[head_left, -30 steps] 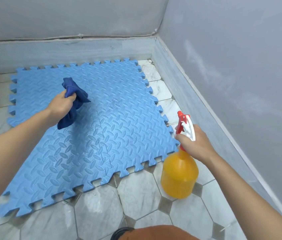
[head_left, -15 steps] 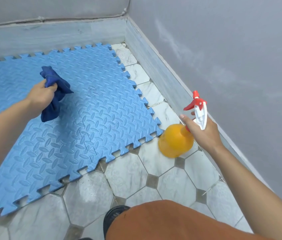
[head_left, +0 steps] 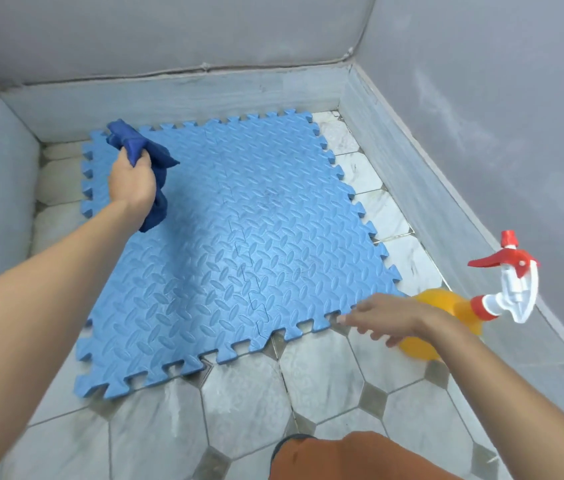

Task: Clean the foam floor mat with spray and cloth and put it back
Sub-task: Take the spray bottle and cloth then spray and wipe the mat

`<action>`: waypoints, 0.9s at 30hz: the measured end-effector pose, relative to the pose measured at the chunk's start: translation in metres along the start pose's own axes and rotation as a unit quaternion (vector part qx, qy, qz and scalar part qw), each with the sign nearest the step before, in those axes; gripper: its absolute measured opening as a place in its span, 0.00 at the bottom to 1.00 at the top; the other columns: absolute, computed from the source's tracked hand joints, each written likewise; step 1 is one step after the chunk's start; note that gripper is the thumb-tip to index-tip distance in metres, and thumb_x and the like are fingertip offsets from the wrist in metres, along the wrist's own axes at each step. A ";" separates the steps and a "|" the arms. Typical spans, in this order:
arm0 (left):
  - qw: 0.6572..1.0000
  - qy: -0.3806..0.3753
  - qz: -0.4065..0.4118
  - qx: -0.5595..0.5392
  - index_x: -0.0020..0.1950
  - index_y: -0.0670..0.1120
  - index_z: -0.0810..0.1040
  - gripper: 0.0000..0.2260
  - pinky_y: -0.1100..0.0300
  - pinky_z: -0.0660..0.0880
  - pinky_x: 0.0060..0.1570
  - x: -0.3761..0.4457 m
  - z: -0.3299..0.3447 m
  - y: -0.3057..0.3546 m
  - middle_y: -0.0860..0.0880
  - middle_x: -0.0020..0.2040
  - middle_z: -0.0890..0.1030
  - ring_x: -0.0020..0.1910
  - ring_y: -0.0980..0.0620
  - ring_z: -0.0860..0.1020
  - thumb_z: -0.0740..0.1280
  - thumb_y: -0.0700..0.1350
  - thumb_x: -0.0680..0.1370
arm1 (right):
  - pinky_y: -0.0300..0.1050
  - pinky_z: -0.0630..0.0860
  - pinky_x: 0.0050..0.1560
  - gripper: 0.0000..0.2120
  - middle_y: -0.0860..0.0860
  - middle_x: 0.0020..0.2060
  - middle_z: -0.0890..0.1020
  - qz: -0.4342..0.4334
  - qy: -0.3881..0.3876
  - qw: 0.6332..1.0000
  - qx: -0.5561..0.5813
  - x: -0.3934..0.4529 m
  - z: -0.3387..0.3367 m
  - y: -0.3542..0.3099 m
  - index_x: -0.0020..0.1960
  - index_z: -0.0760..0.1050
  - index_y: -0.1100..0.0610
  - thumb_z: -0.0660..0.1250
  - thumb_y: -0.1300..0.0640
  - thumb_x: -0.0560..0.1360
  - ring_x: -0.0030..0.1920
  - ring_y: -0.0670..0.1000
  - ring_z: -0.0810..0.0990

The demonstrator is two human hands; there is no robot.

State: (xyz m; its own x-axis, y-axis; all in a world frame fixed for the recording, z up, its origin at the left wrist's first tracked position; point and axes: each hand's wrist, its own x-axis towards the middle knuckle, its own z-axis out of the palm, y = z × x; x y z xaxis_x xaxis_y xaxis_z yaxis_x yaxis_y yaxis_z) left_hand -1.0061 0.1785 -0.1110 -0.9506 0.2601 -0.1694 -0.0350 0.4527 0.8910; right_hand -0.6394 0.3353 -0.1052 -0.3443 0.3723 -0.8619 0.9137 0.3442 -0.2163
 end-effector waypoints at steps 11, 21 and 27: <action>0.988 0.061 0.060 0.132 0.69 0.44 0.67 0.17 0.48 0.65 0.63 0.034 0.004 -0.070 0.41 0.67 0.71 0.66 0.39 0.69 0.54 0.46 0.81 | 0.61 0.43 0.76 0.29 0.53 0.77 0.63 -0.268 0.358 0.872 -0.201 0.178 -0.023 -0.164 0.76 0.62 0.52 0.49 0.38 0.81 0.79 0.56 0.53; 0.913 0.071 0.075 0.395 0.78 0.44 0.55 0.26 0.48 0.42 0.75 0.069 0.061 -0.133 0.48 0.79 0.53 0.78 0.48 0.49 0.52 0.52 0.82 | 0.57 0.42 0.77 0.32 0.47 0.80 0.53 -0.269 0.399 0.853 -0.203 0.246 -0.044 -0.164 0.79 0.52 0.42 0.43 0.32 0.78 0.80 0.51 0.48; 0.902 0.153 -0.044 0.402 0.78 0.42 0.52 0.27 0.45 0.42 0.75 0.157 0.070 -0.113 0.44 0.79 0.51 0.78 0.45 0.46 0.51 0.52 0.82 | 0.59 0.46 0.77 0.32 0.48 0.79 0.55 -0.272 0.404 0.849 -0.204 0.246 -0.044 -0.163 0.79 0.54 0.43 0.44 0.33 0.78 0.79 0.51 0.51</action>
State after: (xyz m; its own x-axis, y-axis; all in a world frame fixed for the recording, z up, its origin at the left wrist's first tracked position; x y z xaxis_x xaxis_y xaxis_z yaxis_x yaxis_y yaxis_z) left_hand -1.1297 0.2280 -0.2679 -1.0000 0.0015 0.0089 0.0038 0.9640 0.2658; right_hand -0.8824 0.4085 -0.2618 -0.8778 0.4761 -0.0533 0.4781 0.8633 -0.1616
